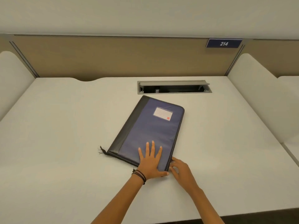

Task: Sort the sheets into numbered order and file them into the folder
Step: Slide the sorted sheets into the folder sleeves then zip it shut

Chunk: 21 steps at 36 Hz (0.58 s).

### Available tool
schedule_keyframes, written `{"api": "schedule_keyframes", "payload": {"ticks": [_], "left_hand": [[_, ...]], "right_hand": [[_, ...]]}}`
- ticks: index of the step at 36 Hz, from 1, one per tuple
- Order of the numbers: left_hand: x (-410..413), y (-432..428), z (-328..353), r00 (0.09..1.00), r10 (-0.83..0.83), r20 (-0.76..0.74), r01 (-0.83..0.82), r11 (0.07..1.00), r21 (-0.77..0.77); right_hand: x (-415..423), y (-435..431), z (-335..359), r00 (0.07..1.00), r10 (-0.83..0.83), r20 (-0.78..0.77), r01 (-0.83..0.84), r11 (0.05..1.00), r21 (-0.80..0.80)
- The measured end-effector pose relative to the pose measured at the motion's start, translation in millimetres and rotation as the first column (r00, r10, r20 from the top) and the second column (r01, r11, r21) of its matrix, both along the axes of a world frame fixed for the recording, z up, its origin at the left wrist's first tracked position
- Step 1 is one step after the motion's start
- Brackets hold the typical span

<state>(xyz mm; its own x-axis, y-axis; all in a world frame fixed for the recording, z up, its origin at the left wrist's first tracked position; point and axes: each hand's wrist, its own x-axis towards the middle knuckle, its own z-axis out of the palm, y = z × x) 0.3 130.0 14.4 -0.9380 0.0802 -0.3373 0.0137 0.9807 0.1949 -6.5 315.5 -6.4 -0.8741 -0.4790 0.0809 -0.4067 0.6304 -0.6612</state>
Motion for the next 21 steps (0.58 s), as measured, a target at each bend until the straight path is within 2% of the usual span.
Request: {"api": "schedule_keyframes", "payload": {"ticks": [2,3,9,15,21], "left_hand": [[-3.2,-0.8,15.1,0.993,-0.021,0.117,0.023,1.000,-0.014],[-6.0,-1.9,18.9,0.997,-0.031,0.064,0.033,0.999,-0.032],[4.6,-23.4,26.7,0.979,0.018,0.205,0.002,0.995,-0.097],[15.5,-45.3,32.6,0.969,0.024,0.245,0.007,0.992,-0.127],[21.6,-49.6,37.7,0.961,0.021,0.275,0.018,0.990,-0.139]], "right_hand": [[7.9,-7.0,-0.7,0.999,0.042,0.003,-0.042,0.999,-0.009],[12.0,-10.9,-1.5,0.998,0.061,0.001,-0.061,0.998,-0.019],[29.9,-38.1,-3.8,0.992,0.061,-0.111,-0.063,0.998,-0.014],[39.3,-60.2,-10.4,0.997,0.037,-0.073,-0.030,0.996,0.083],[35.9,-69.9,-9.8,0.964,0.033,-0.262,0.004,0.991,0.136]]}}
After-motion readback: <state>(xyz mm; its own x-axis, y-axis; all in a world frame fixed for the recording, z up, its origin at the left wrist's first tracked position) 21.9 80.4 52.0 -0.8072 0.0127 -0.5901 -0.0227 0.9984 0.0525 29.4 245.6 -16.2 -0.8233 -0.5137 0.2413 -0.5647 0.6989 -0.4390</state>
